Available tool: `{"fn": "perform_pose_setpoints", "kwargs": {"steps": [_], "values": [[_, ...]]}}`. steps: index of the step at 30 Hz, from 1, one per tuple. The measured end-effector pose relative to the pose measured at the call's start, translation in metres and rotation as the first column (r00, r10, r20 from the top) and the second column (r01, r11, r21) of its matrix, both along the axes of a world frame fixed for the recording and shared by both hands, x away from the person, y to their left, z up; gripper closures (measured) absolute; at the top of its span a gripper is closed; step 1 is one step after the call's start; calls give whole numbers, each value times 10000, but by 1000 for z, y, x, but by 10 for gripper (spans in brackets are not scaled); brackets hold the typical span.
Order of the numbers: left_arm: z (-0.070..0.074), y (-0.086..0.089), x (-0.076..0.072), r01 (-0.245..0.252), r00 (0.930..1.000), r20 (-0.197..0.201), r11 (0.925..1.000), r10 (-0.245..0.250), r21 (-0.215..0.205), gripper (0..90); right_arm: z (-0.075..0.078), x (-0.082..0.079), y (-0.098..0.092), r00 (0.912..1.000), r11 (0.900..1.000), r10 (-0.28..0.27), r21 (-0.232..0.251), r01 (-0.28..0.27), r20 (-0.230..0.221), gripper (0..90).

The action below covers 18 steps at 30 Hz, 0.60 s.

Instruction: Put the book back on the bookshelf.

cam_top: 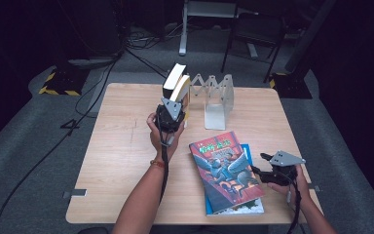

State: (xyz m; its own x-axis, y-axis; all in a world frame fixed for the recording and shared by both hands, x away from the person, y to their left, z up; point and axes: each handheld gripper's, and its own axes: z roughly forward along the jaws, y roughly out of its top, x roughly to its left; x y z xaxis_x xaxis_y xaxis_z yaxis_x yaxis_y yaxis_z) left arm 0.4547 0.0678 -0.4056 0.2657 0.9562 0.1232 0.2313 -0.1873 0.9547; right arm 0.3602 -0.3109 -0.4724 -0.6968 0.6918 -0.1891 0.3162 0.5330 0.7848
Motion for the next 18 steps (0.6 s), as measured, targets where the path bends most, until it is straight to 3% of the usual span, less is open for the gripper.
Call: {"fn": "perform_pose_setpoints", "kwargs": {"steps": [4,8,10,12,14,15,18], "values": [[-9,5,-9,448,9979,-463,9990,-447,4,479,0,-1,0,10000,10000,-7,-22,7,-28,369],[-24,7,-18,724,9941,-801,9974,-725,-41,460,0,-1,0,10000,10000,-26,6,26,-60,368],[-33,7,-19,779,9899,-1185,9970,-774,-2,532,0,0,-1,9999,9999,-6,129,7,-141,378],[-41,7,-19,654,9865,-1525,9972,-592,358,596,-1,1,-3,9993,9991,-6,418,21,-370,364],[-49,8,-18,479,9839,-1737,9985,-424,272,692,-2,2,-5,9990,9984,7,562,18,-453,363],[-52,10,-18,450,9848,-1679,9990,-435,52,724,-2,2,-5,9989,9984,9,572,17,-460,362],[-51,7,-16,-102,9860,-1663,9998,131,185,742,-3,2,-4,9990,9985,11,550,13,-441,364]]}}
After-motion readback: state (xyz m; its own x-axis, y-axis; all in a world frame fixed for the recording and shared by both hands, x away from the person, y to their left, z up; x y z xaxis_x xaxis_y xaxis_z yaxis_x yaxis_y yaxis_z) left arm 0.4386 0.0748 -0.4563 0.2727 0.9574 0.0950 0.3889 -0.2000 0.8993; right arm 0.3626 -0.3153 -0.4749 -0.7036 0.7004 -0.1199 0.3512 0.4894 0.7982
